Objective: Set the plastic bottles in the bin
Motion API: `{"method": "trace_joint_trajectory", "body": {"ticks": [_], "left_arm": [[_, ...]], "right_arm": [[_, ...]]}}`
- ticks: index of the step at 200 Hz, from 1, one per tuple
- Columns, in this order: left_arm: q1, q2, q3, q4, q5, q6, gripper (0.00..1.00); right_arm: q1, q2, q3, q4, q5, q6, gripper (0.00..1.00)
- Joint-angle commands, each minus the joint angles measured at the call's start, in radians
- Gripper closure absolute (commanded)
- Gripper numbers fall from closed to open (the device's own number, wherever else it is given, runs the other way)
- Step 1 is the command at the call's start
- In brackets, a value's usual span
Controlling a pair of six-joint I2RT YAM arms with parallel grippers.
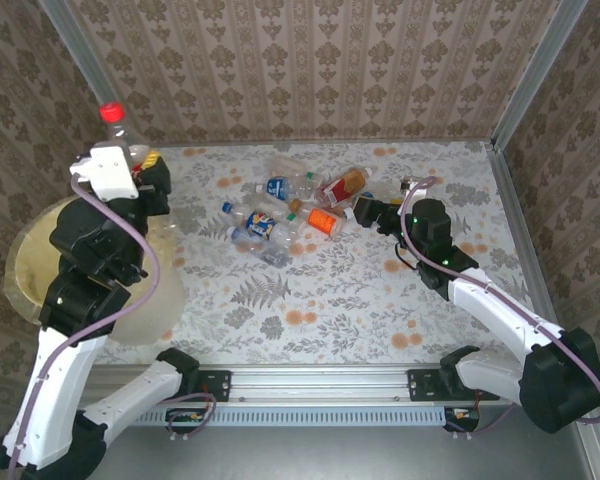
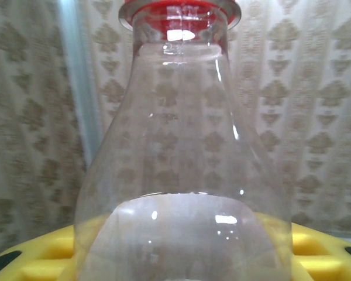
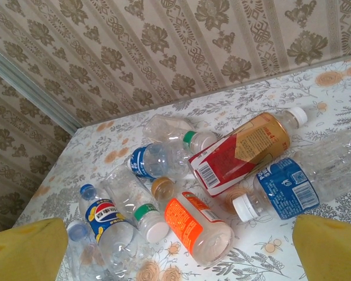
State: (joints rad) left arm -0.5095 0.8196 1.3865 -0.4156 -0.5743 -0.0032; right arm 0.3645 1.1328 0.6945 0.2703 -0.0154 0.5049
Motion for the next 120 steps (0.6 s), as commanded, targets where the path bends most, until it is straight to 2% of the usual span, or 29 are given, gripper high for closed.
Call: {"method": "trace_joint_trajectory", "body": {"ticks": [1,31,48,87,120], "left_arm": [[0.087,0.003,0.028,0.043,-0.113,0.128,0.50],[0.227,-0.004,-0.005,0.027,-0.101,0.130,0.49],[0.303,-0.008,-0.044,0.008,-0.078,0.086,0.49],[0.530,-0.046,-0.141,-0.087,0.072,-0.119,0.49],[0.646,-0.101,-0.255,-0.109,0.183,-0.135,0.51]], "right_arm": [[-0.003,0.004,0.017,0.026,-0.030,0.007,0.00],[-0.003,0.001,0.010,0.026,-0.030,0.007,0.00],[-0.004,-0.001,0.007,0.026,-0.030,0.004,0.00],[-0.003,-0.004,0.011,0.012,-0.030,-0.019,0.00],[-0.003,0.001,0.014,0.009,-0.030,-0.035,0.00]]}}
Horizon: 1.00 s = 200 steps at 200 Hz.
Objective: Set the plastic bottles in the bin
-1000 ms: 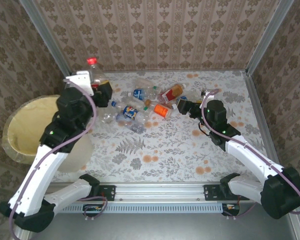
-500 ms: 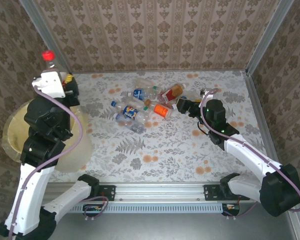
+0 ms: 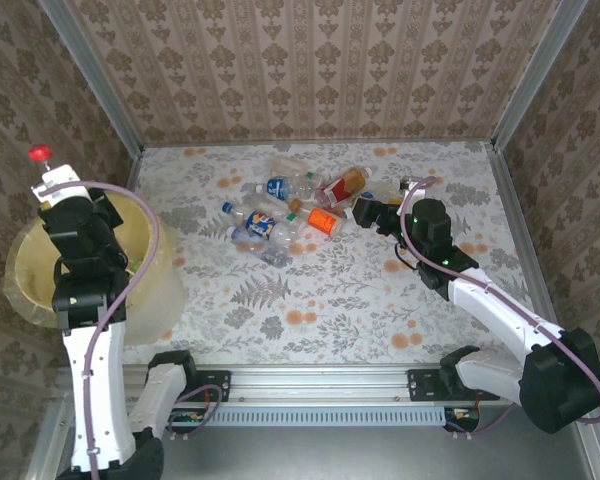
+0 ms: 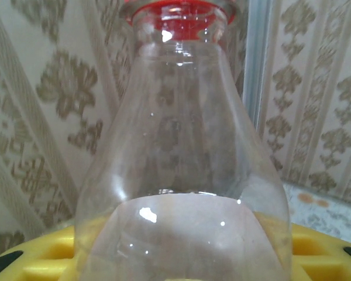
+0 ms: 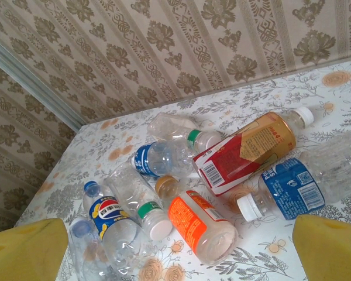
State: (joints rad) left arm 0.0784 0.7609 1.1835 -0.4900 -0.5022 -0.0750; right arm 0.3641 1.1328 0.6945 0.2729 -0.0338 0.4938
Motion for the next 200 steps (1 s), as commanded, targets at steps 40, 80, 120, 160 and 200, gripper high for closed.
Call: {"method": "trace_joint_trajectory", "body": {"ticks": [40,80,120,160,200], "left_arm": [[0.146,-0.056,-0.138,-0.066,0.269,-0.178,0.53],[0.152,-0.029,-0.179,-0.086,0.292,-0.274,0.39],[0.152,0.009,-0.091,-0.128,0.442,-0.271,0.22],[0.153,-0.004,-0.036,-0.174,0.434,-0.282,0.11],[0.153,-0.018,0.002,-0.167,0.543,-0.297,0.03]], "right_arm": [[-0.003,0.021,0.017,0.042,-0.053,-0.039,0.00],[-0.002,0.027,0.019,0.057,-0.075,-0.050,0.00],[-0.002,0.024,0.014,0.057,-0.067,-0.054,0.00],[-0.002,0.030,0.016,0.062,-0.065,-0.044,0.00],[-0.002,0.054,0.034,0.019,-0.034,-0.042,0.00]]}}
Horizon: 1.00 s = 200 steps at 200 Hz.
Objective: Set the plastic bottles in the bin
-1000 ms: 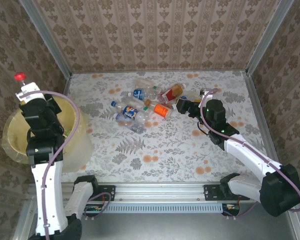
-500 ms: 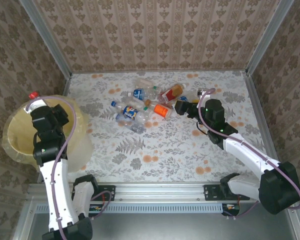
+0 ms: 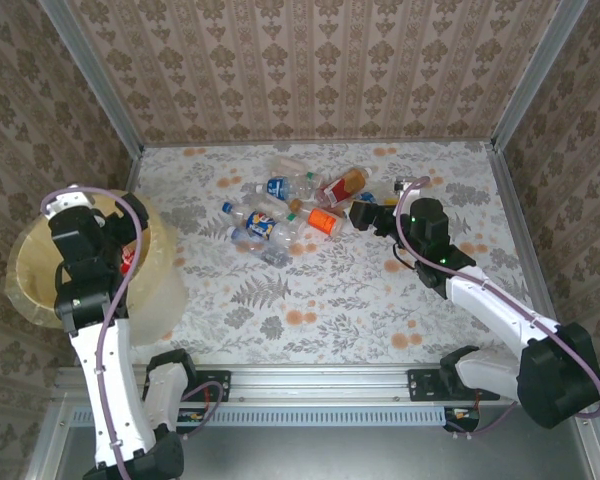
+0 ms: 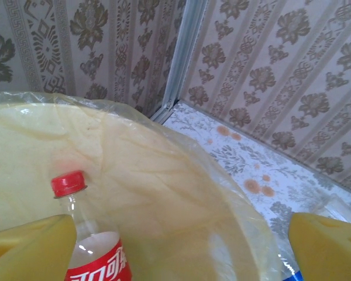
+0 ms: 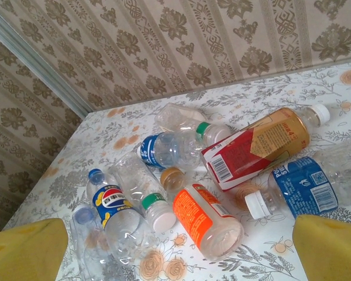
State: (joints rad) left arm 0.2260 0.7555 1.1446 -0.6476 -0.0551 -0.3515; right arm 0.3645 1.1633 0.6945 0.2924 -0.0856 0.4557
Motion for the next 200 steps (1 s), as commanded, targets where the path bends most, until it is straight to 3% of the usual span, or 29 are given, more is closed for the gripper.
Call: {"method": "trace_joint_trajectory", "body": {"ticks": [1,95,143,173,200], "left_arm": [[0.005,-0.014,0.042,-0.008,0.098,-0.022,0.03],[-0.001,0.011,0.024,0.136,0.447,-0.098,0.00],[-0.007,0.033,-0.008,0.237,0.592,-0.158,0.00],[-0.059,0.050,-0.027,0.313,0.667,-0.202,0.00],[-0.148,0.082,-0.012,0.298,0.655,-0.156,0.00]], "right_arm": [[-0.002,0.025,0.036,-0.004,0.020,-0.003,0.00],[-0.003,0.182,0.108,-0.112,-0.065,-0.042,0.00],[0.002,0.351,0.211,-0.185,-0.208,-0.065,0.09],[0.008,0.466,0.307,-0.270,-0.187,-0.108,0.13],[0.028,0.563,0.403,-0.334,-0.168,-0.176,0.14]]}}
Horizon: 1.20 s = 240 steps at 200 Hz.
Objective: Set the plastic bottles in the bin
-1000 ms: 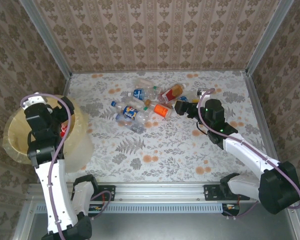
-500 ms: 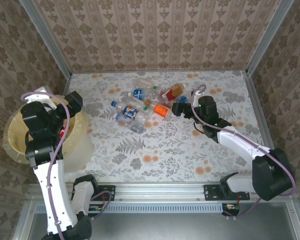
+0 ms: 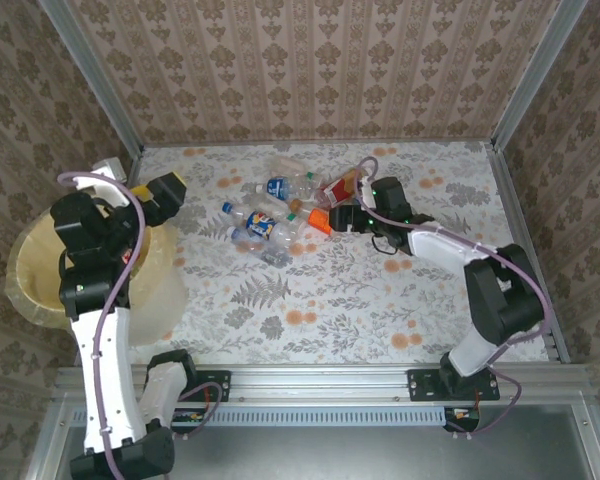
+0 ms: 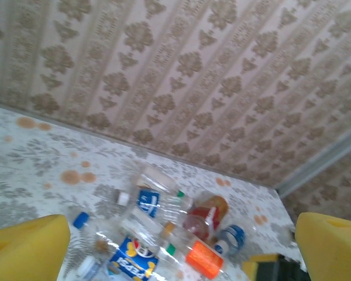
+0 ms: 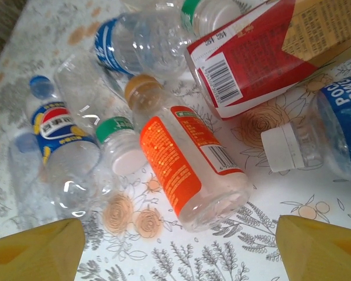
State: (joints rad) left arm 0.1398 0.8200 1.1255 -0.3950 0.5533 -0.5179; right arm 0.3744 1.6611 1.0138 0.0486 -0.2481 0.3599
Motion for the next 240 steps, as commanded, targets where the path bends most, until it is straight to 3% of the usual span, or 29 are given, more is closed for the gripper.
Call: {"method": "trace_joint_trajectory", "body": {"ticks": [1,42,122,187,240], "left_arm": [[-0.066,0.018,0.008,0.044,0.044,0.013,0.00],[-0.159,0.051,0.035,-0.008,-0.052,0.070,0.00],[-0.177,0.046,0.025,-0.031,-0.105,0.090,0.00],[-0.185,0.060,0.020,-0.025,-0.108,0.087,0.00],[-0.238,0.073,0.020,0.004,-0.089,0.092,0.00]], "right_arm": [[0.019,0.069,0.087,-0.091,-0.004,-0.082,0.14],[0.043,0.213,0.224,-0.168,0.037,-0.174,0.15],[0.070,0.411,0.408,-0.306,0.087,-0.173,0.19],[0.074,0.395,0.358,-0.288,0.111,-0.159,0.33],[0.074,0.239,0.214,-0.208,0.125,-0.145,0.44]]}}
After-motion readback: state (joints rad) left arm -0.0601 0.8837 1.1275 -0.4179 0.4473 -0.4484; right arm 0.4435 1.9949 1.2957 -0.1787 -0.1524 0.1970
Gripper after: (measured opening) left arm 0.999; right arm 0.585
